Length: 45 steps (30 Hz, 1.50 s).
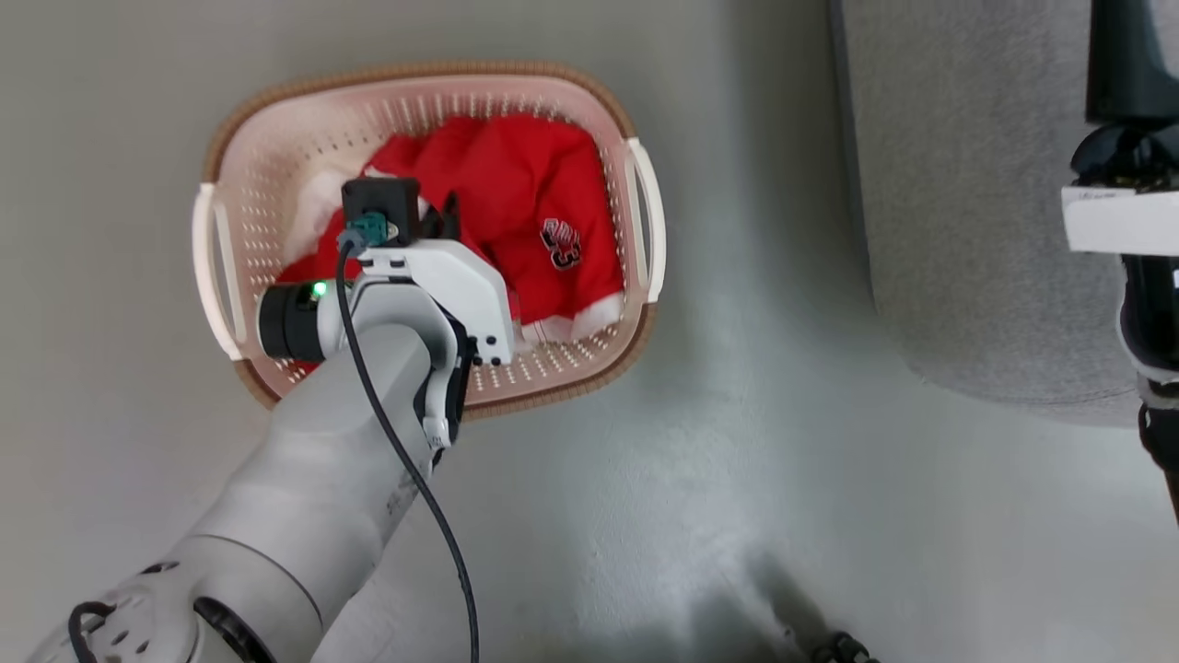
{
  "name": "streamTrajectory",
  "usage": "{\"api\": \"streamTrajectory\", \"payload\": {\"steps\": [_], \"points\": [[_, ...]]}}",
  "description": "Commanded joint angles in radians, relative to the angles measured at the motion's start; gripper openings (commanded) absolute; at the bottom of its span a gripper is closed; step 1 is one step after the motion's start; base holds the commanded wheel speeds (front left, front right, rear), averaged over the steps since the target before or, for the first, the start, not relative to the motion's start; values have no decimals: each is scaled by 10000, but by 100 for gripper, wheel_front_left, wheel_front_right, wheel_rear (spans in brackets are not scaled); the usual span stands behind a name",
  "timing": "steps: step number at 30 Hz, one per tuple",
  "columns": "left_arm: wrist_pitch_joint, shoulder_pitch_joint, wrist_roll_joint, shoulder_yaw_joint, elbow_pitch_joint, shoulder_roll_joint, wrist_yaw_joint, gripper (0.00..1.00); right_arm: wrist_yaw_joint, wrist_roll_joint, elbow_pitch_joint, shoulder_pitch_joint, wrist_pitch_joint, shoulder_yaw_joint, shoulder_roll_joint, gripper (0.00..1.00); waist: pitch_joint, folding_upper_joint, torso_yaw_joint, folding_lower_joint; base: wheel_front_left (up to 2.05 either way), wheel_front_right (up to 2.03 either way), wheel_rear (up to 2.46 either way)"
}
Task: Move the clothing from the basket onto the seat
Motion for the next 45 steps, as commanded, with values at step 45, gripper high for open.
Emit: {"api": "streamTrajectory", "payload": {"steps": [45], "points": [[-173,3533,6276,5205,-5105,51,-1904,0,42,-1574,2894,4103,-59,285,1156,100,-7179,0,1352,-1,0,0,0]]}}
